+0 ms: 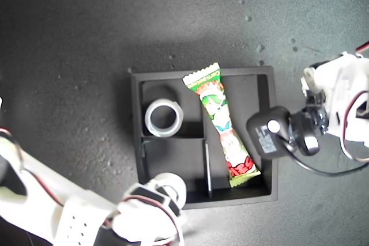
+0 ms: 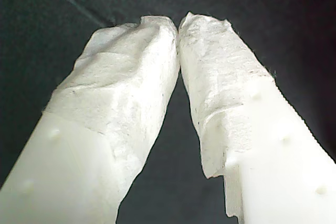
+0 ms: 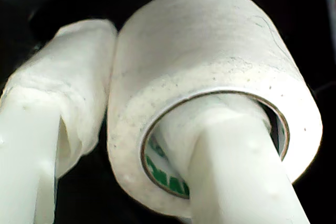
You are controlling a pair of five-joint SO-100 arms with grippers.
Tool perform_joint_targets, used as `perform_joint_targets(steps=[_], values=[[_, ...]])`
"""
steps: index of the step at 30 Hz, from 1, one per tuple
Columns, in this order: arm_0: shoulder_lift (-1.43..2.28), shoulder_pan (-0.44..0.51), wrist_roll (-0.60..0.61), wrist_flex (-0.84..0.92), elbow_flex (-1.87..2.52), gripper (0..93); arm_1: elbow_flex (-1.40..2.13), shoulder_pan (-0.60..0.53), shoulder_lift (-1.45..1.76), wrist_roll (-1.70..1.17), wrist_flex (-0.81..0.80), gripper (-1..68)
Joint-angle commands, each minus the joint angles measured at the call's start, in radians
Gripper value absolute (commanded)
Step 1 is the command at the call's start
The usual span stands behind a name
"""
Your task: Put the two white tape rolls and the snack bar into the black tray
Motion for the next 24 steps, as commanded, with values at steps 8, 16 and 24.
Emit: perform_joint_targets(steps=[8, 16, 24], values=[[0.054, 0.003, -0.074, 0.034, 0.034, 8.9, 0.008, -0.008, 0.121, -0.009, 0.005, -0.4], [0.097, 0.006, -0.078, 0.035, 0.087, 14.7, 0.014, -0.020, 0.121, -0.015, 0.005, -0.4], [0.106, -0.002, -0.067, 0.035, 0.097, 17.4, 0.021, -0.025, 0.121, -0.014, 0.005, -0.4]])
